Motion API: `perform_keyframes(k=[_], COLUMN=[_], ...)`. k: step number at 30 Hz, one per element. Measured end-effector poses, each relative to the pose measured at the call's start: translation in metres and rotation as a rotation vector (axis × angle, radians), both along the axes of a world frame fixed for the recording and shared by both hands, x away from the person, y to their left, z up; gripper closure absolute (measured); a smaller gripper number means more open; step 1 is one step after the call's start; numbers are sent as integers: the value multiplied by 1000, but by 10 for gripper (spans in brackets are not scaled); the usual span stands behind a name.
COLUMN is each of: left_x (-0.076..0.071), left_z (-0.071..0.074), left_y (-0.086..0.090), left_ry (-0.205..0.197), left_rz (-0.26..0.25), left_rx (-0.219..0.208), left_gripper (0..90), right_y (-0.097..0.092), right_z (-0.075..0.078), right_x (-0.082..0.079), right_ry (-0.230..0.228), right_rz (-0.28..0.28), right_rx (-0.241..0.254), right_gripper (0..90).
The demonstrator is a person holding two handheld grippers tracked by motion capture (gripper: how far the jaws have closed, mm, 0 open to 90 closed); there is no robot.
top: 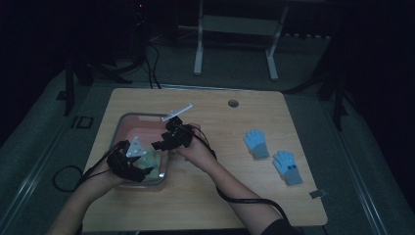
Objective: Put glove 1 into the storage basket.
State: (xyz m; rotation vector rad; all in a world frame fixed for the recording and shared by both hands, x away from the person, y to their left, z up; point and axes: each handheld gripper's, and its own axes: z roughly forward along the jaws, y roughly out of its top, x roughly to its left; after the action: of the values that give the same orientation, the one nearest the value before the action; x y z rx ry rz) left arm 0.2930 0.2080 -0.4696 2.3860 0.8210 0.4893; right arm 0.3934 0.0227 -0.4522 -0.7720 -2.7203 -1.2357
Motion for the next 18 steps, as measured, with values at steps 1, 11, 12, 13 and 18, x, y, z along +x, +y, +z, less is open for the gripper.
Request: perform_keyframes(k=[1, 11, 12, 13, 18], left_x=[-1, -6, -7, -8, -8], left_z=[2, 6, 7, 7, 10], left_y=[-1, -31, -36, -39, -57], left_ry=[0, -1, -6, -6, -13], left_rz=[-2, 6, 2, 2, 28], left_rx=[-20, -78, -80, -88, -130], left_gripper=[158, 117, 106, 98, 21], right_y=[-3, -34, -39, -43, -67], right_z=[1, 6, 7, 7, 5], right_x=[-1, -12, -13, -14, -18], right_ry=[-1, 10, 8, 2, -12], right_rz=[4, 40, 38, 38, 34], right_rx=[10, 24, 29, 28, 23], right_gripper=[424, 250, 224, 205, 179])
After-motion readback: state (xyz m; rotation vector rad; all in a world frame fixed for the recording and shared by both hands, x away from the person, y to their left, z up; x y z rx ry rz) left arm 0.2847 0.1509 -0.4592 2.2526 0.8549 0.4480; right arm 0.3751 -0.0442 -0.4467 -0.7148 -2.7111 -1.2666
